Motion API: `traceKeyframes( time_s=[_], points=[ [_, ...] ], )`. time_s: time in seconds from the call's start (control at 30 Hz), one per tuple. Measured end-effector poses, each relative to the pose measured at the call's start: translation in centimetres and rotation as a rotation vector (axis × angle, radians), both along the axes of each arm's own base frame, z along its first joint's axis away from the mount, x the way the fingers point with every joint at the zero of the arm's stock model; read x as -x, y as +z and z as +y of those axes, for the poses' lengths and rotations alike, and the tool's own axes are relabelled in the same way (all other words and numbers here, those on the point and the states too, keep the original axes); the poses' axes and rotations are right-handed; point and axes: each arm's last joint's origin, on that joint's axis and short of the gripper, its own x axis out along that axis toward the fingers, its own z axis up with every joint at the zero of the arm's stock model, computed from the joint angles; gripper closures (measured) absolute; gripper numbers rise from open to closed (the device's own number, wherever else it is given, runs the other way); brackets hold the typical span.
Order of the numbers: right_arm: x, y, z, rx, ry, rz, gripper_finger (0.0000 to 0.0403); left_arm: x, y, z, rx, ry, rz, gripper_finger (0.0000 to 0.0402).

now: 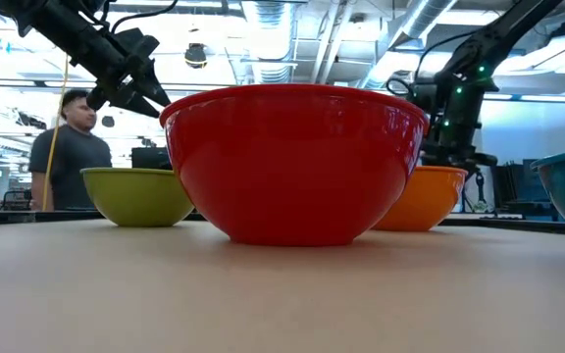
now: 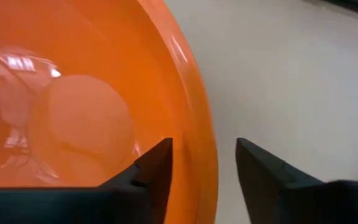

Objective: Nest bowls inside each other by size order
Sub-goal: Stack the orange bowl on top of the red bowl

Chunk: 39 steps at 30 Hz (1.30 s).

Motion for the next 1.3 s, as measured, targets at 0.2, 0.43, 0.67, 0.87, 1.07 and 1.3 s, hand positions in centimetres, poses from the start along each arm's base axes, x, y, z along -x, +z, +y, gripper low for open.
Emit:
traceKeyframes(
  time_s=[0.2, 0.43, 0.67, 0.87, 1.07, 1.3],
  points=[
    [-0.2, -0.6, -0.2, -0.019, 0.001, 0.012, 0.0311, 0.0, -0.1, 0.0, 0.009, 0.002, 0.005, 0.0207],
    [-0.3, -0.4, -0.2, -0.027, 0.007, -0.023, 0.0380, 0.0, -0.2, -0.1, 0.024, -0.015, 0.012, 0.0207],
    [-0.1, 0.2, -0.3, -0.030, -0.014, -0.085, 0.0384, 0.0, -0.2, -0.1, 0.024, -0.016, 0.012, 0.0207],
    [0.6, 2.2, 0.6, 0.031, -0.057, -0.139, 0.0388, 0.0, -0.2, -0.1, 0.024, -0.022, 0.013, 0.0207],
    [0.1, 5.7, 2.1, 0.105, -0.058, -0.270, 0.0389, 0.0, -0.2, -0.1, 0.024, -0.022, 0.013, 0.0207],
    [-2.8, 8.4, 5.5, 0.119, 0.017, -0.381, 0.0389, 0.0, -0.2, -0.1, 0.006, -0.032, 0.029, 0.0207]
  ],
)
